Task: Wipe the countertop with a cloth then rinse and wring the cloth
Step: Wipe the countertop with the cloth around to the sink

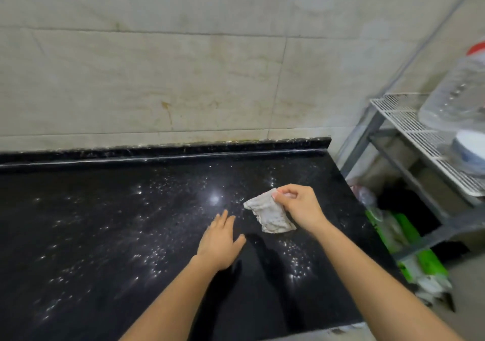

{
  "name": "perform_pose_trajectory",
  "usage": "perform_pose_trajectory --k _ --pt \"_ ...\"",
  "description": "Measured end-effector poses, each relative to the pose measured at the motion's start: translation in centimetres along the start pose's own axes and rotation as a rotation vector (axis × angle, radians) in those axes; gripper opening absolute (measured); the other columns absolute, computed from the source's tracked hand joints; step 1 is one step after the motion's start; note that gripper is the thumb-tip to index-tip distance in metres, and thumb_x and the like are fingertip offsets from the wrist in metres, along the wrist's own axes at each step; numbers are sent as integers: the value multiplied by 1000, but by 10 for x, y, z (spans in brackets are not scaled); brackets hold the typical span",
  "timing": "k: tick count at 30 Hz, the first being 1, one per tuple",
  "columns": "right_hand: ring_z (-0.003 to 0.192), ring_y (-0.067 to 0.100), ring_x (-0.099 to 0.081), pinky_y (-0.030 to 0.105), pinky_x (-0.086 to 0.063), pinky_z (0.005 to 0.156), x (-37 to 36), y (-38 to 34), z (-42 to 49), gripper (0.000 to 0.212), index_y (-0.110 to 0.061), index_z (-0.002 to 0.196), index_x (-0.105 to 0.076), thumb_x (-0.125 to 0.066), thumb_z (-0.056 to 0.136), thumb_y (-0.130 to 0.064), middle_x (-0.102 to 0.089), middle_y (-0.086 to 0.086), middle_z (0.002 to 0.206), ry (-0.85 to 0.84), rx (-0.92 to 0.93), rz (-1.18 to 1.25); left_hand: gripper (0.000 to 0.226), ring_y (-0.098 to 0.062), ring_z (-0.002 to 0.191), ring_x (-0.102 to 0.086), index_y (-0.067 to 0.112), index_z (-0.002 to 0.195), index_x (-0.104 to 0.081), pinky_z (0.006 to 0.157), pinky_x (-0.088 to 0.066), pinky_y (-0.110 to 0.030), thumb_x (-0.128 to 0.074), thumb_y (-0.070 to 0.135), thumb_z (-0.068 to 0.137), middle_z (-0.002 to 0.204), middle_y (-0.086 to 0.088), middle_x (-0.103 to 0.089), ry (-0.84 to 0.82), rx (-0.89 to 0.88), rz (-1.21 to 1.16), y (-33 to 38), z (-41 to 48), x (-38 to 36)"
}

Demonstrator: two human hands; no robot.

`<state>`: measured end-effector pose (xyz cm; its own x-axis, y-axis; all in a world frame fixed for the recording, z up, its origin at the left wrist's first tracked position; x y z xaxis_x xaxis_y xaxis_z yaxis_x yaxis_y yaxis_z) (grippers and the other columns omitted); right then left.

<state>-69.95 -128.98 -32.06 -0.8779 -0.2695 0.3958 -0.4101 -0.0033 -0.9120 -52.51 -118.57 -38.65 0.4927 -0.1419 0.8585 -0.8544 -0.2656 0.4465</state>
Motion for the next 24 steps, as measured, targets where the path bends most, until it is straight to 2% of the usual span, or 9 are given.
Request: perform_pose_trajectory --k 4,6,9,12,15,17,18,21,24 --pt "73 9 -62 30 -53 74 42 20 51 5 -8 86 -73 -69 86 -12 -70 2 80 112 -42 42 66 -23 147 3 14 151 -12 119 -12 -40 -38 44 98 160 -6 4 -73 17 35 15 48 -22" --pt "75 12 -63 35 -54 79 66 30 76 2 -13 84 -72 -70 85 -12 -70 2 81 170 -66 46 66 -23 147 4 14 151 -11 119 -12 -41 -37 43 98 160 -6 5 -98 23 28 22 67 -29" --pt "77 16 -63 39 -54 81 103 46 115 11 -21 78 -70 -71 84 -13 -70 2 81 234 -74 30 66 -23 147 7 14 152 -7 119 -10 -40 -35 41 99 159 -7 9 -102 45 41 29 95 -39" --pt "79 15 -62 34 -52 79 136 58 149 3 -14 84 -72 -71 84 -11 -70 5 85 309 -71 35 66 -23 146 11 15 152 -2 119 -7 -40 -34 41 100 159 -7 13 -78 84 49 34 117 -45" --pt "67 5 -57 26 -47 72 163 66 177 9 -6 91 -74 -71 85 -12 -67 7 81 367 15 -7 69 -22 145 17 14 151 5 120 -2 -39 -32 41 100 158 -6 18 -22 161 48 38 134 -52" --pt "64 -1 -58 23 -48 70 169 78 187 9 -7 90 -75 -72 85 -14 -69 4 77 313 72 -122 70 -21 143 21 13 151 9 119 2 -38 -31 40 100 156 -6 22 0 219 46 42 144 -57" --pt "67 2 -60 24 -49 72 167 88 188 9 -7 90 -76 -72 84 -13 -70 3 78 255 88 -198 70 -21 143 22 12 150 10 119 4 -38 -30 40 100 156 -7 23 5 240 47 44 148 -60" --pt "83 20 -67 30 -51 83 151 135 178 11 -7 92 -77 -74 81 -8 -74 9 91 37 48 -376 69 -21 143 22 12 150 10 118 5 -38 -28 39 101 156 -7 22 14 283 20 50 160 -66" --pt "107 18 -60 19 -39 91 140 161 165 27 -14 103 -74 -68 78 -4 -68 4 112 -81 21 -446 67 -21 143 21 11 150 11 118 6 -37 -25 40 101 156 -8 22 33 313 18 51 165 -71"
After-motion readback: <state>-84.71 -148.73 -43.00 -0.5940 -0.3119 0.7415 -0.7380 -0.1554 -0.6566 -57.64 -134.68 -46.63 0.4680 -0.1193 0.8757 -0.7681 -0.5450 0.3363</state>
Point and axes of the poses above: each hand's wrist, its own z-axis towards the middle knuckle, its own x-axis out of the back of the hand, y = z × x, the point moved 4 cm from there along z, towards the middle knuckle
